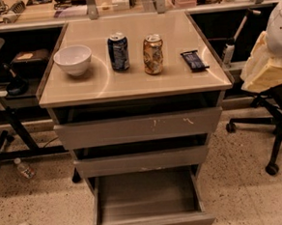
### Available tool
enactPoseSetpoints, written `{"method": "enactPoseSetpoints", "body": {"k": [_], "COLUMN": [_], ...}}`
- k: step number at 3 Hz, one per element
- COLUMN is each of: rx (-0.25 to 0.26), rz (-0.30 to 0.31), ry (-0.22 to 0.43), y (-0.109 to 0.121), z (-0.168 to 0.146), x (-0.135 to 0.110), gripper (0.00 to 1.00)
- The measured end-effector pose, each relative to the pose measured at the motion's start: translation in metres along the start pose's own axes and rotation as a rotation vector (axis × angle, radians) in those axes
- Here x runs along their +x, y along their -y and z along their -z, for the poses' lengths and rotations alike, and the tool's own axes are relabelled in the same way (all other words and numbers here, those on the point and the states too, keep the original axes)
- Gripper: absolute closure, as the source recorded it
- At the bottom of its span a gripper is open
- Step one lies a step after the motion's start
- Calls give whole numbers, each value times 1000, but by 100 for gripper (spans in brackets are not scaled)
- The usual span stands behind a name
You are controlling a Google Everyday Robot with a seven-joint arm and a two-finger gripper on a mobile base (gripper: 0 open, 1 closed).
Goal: Close bottom drawer
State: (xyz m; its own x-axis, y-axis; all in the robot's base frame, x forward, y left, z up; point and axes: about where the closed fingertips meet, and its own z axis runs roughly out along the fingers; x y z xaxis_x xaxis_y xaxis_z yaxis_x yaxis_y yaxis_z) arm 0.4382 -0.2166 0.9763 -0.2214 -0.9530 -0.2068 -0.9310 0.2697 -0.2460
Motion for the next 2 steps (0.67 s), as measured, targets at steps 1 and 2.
{"method": "enactPoseSetpoints", "body": {"k": [1,2], "rx": [0,0], "rz": [0,0], "ry": [0,0], "y": [0,0], "z": [0,0], "x": [0,0], "gripper": [88,100]}}
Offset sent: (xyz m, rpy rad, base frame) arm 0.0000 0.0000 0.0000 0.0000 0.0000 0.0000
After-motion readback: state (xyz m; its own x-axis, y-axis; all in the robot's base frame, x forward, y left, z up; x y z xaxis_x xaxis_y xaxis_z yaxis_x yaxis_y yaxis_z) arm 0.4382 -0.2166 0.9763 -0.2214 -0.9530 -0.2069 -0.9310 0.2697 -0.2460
